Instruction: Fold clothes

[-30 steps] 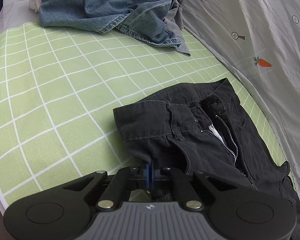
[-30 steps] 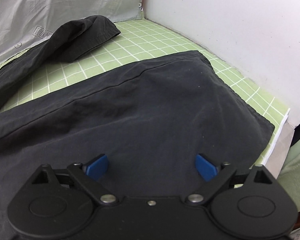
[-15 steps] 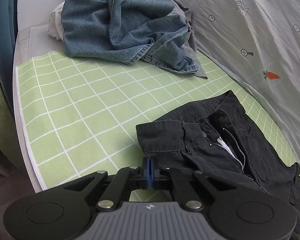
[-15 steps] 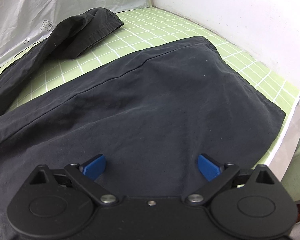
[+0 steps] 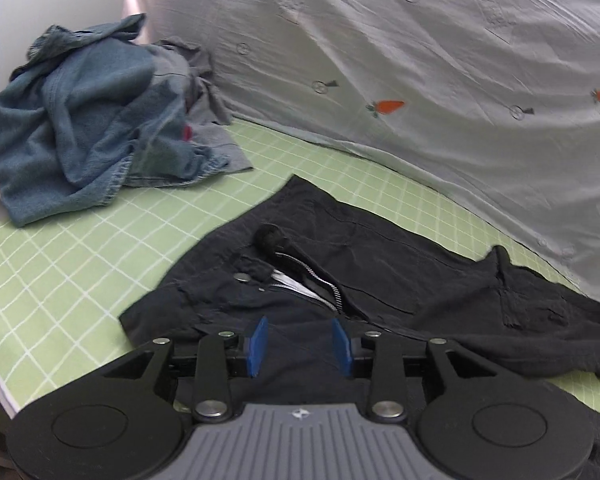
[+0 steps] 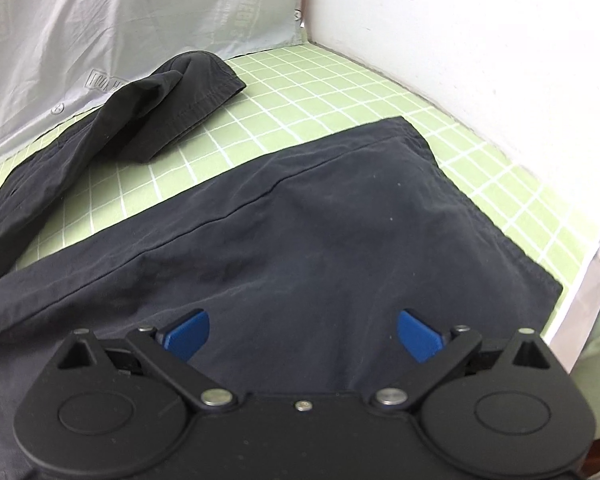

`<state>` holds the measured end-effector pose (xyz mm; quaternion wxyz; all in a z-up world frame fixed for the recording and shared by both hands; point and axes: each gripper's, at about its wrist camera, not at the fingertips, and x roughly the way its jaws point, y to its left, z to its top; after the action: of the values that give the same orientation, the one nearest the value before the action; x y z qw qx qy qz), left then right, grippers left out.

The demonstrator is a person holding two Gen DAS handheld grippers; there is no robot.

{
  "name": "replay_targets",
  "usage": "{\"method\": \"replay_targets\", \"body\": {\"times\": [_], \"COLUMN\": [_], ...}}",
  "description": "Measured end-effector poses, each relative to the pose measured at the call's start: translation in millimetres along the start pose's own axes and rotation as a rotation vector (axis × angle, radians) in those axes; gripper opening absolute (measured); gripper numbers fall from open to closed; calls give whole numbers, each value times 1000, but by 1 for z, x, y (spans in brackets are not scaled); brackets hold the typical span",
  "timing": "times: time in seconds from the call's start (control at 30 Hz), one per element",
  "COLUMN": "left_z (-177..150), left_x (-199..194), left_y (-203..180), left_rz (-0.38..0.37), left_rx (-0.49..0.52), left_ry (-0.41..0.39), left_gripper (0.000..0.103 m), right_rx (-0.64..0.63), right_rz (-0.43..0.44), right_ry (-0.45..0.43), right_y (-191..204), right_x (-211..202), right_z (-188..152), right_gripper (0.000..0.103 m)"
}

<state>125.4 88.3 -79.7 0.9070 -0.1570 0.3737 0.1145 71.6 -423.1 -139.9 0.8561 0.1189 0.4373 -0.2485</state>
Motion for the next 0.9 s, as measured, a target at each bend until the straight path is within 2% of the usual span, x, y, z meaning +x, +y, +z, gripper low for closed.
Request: {"method": "replay_targets", "body": {"times": [0.1,0.2,0.27,0.4,0.47,0.57,0.67,0.83,0.9], "left_z": [-11,-22,-32,-52,-58,-57,-53,-51,-51], "left_x": [17,34,50,85,102,120,128,134,135], "left_y": [-61,-121,-159,-209,-228,-241,-245,-253,-257], "left_rz": [-139,-275,-327,-328,-297,-240,-228,-229,-229], "left_rx": [132,265,349,435,454,436,416,395,388], "left_ry": [77,153,200,287,325,345,344,359,366], "left_gripper": [42,54,60,63,63,65,69,85,92], "right_rx": [-59,-60,-37,65,82,-11,-104,-19,-23], "right_rz": [8,35,63,136,124,60,28,32,30], "right_ry": [-15,-9,0,42,60,62,35,15,-2], "right_y": [1,-7,-15,-28,-31,-24,-19,-36,-35], "right_x": [5,17,29,63,80,103,120,147,155], "right_z": [14,35,51,77,88,102,112,140,148], "right_gripper": [102,102,102,103,103,103,103,103,103]}}
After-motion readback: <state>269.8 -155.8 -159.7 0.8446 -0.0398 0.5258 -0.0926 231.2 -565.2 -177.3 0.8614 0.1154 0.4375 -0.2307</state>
